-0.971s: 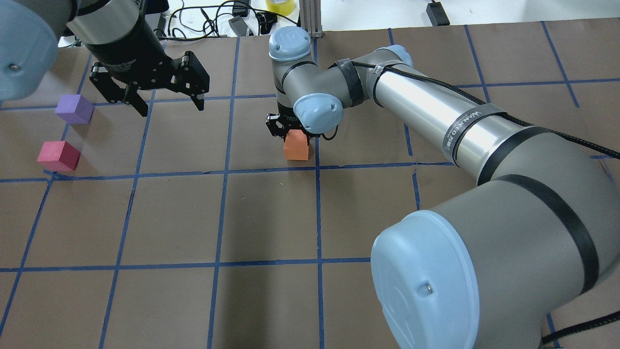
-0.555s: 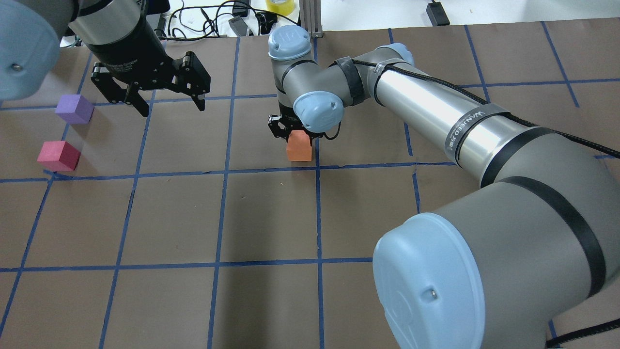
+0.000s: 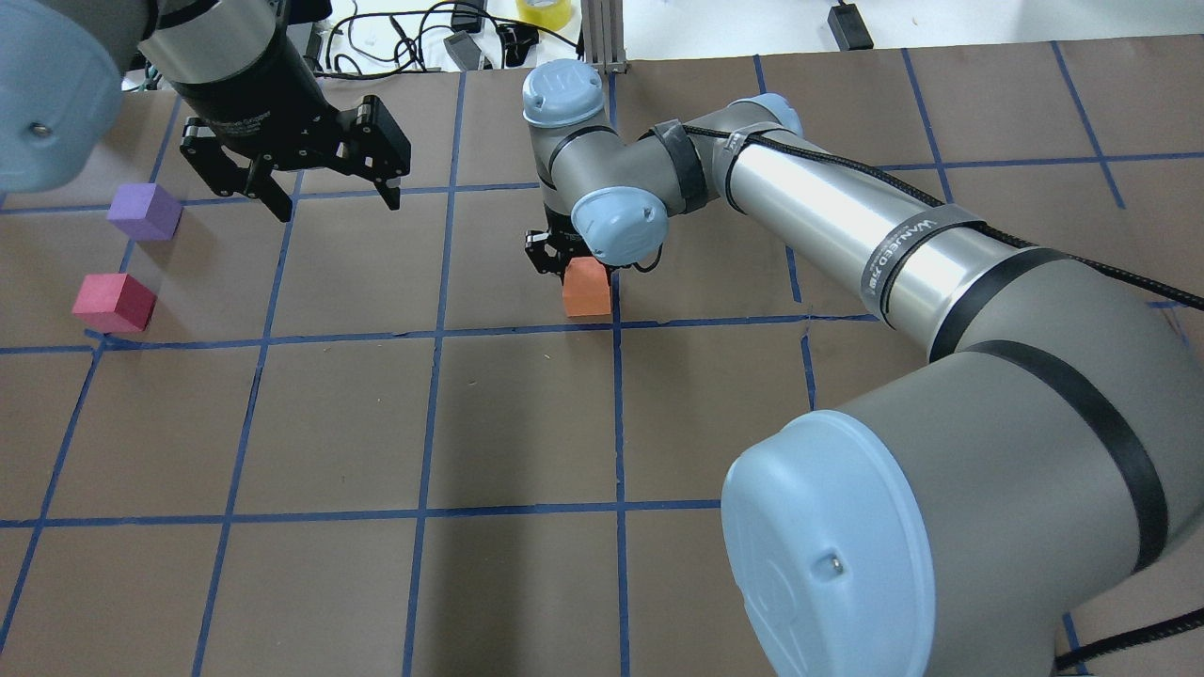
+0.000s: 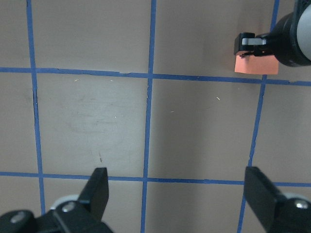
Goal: Arrange blocks in a line
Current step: 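Carry the orange cube toward the left arm and set it down, then open the right gripper and raise it away from the orange cube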
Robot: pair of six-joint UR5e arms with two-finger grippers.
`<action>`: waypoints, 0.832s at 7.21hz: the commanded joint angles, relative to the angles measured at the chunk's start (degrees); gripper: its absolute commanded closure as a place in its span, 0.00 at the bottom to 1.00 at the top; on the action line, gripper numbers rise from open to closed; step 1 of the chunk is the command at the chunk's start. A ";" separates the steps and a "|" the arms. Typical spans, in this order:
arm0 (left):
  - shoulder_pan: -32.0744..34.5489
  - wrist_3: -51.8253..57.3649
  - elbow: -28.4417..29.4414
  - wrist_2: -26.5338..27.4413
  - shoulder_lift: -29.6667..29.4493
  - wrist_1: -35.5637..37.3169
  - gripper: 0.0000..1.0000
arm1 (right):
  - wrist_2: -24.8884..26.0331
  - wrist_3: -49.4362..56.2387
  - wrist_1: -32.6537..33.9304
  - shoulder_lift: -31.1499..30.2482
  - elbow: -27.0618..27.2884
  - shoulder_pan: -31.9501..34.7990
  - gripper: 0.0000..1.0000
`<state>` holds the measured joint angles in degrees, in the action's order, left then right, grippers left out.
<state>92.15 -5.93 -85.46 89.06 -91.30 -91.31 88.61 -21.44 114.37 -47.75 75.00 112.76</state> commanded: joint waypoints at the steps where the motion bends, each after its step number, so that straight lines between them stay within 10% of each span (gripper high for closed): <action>1: -0.21 0.22 0.73 0.15 -0.98 -0.01 0.00 | 0.07 2.36 0.41 -0.23 0.93 0.00 0.00; 6: -0.21 2.93 0.29 2.09 -7.63 8.83 0.00 | -1.17 6.81 -10.69 -10.92 -0.91 -9.19 0.00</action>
<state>91.93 -4.48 -85.18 91.42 -95.68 -86.26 87.33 -18.04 109.50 -54.91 74.05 107.74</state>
